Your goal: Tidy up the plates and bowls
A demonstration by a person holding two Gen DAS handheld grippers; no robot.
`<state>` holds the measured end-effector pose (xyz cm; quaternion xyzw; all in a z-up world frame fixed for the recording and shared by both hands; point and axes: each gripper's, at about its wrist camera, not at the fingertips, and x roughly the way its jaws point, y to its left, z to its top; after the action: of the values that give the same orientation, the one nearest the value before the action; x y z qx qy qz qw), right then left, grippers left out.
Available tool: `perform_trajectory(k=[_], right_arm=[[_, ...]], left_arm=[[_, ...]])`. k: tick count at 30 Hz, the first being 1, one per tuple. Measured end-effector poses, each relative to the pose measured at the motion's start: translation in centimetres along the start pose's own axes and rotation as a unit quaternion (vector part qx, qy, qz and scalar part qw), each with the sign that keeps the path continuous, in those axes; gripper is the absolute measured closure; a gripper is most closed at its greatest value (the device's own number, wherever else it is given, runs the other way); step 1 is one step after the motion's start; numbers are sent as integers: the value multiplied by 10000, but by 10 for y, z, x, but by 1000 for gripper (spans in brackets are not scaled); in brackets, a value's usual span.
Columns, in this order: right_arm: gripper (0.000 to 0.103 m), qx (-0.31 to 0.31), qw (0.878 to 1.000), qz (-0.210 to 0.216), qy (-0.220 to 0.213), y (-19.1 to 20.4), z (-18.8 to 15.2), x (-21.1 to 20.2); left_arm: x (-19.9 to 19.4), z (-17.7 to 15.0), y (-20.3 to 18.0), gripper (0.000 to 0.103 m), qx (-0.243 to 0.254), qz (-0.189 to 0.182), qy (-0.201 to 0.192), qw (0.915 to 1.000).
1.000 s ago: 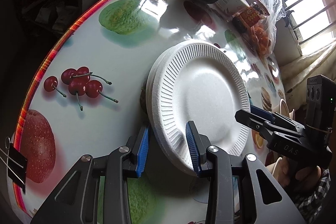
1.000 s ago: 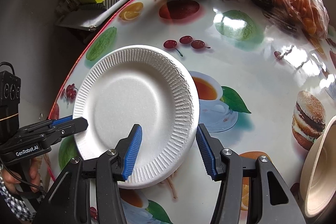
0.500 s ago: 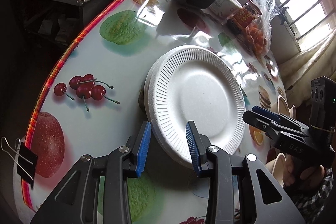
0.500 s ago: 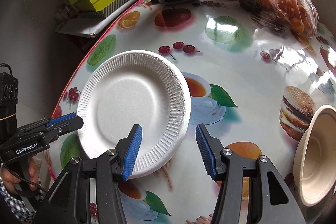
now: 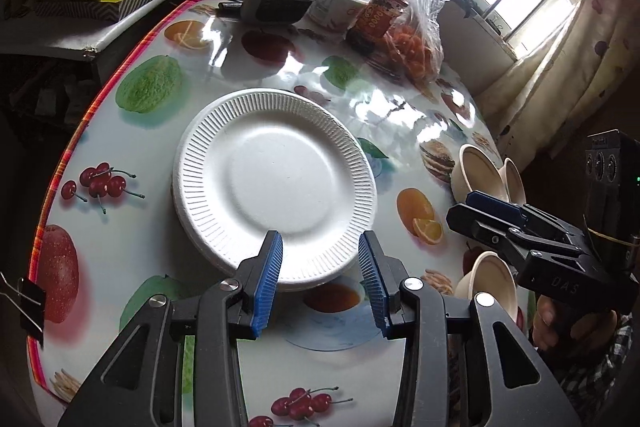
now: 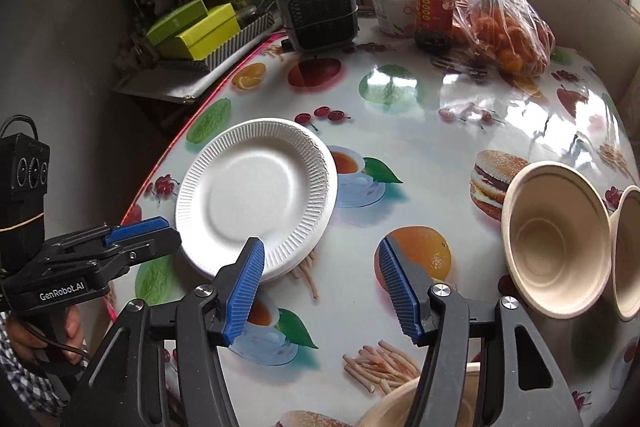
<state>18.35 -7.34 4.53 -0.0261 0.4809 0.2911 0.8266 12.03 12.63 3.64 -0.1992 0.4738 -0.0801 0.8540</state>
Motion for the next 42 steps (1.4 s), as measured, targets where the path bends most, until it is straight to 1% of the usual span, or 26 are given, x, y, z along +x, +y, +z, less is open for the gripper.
perform_trajectory(k=[4, 7, 12, 15, 18, 22, 24, 26, 28, 30, 32, 35, 38, 40, 42], right_arm=[[43, 235, 9990, -178, -327, -13, -19, -31], [43, 401, 9970, -393, -536, -25, -36, -51], [43, 846, 9891, -842, -865, -49, -71, -83], [43, 1215, 9808, -1092, -1067, -66, -95, -99], [43, 1580, 9713, -1315, -1199, -81, -121, -111], [43, 1899, 9607, -1535, -1316, -96, -151, -123], [43, 1984, 9566, -1619, -1389, -99, -163, -128], [43, 2061, 9538, -1624, -1465, -102, -172, -131], [43, 2087, 9529, -1590, -1521, -103, -179, -131], [43, 2073, 9535, -1589, -1507, -103, -181, -127], [43, 2025, 9555, -1555, -1475, -102, -184, -123], [44, 1977, 9588, -1461, -1423, -102, -185, -116], [47, 2003, 9586, -1406, -1455, -105, -189, -115], [48, 2032, 9597, -1312, -1429, -109, -190, -112], [49, 1978, 9618, -1294, -1383, -110, -190, -108]], left_arm=[[8, -5, -25, 62, 333, -288, 104, 9990], [15, -9, -41, 62, 559, -475, 191, 9971], [29, -14, -66, 62, 834, -831, 358, 9924], [40, -18, -83, 62, 1076, -846, 464, 9895], [48, -22, -101, 62, 1389, -906, 563, 9845], [57, -31, -120, 62, 1779, -929, 707, 9771], [61, -35, -126, 62, 1896, -983, 813, 9735], [66, -38, -130, 62, 2007, -988, 959, 9699], [68, -40, -132, 62, 2113, -978, 972, 9676], [70, -41, -133, 62, 2155, -979, 991, 9665], [72, -43, -134, 62, 2172, -1105, 1036, 9643], [73, -47, -134, 62, 2255, -1089, 949, 9635], [81, -50, -129, 62, 2034, -1152, 1108, 9660], [86, -53, -129, 62, 2030, -1010, 1212, 9664], [87, -55, -129, 62, 2024, -1025, 1207, 9664]])
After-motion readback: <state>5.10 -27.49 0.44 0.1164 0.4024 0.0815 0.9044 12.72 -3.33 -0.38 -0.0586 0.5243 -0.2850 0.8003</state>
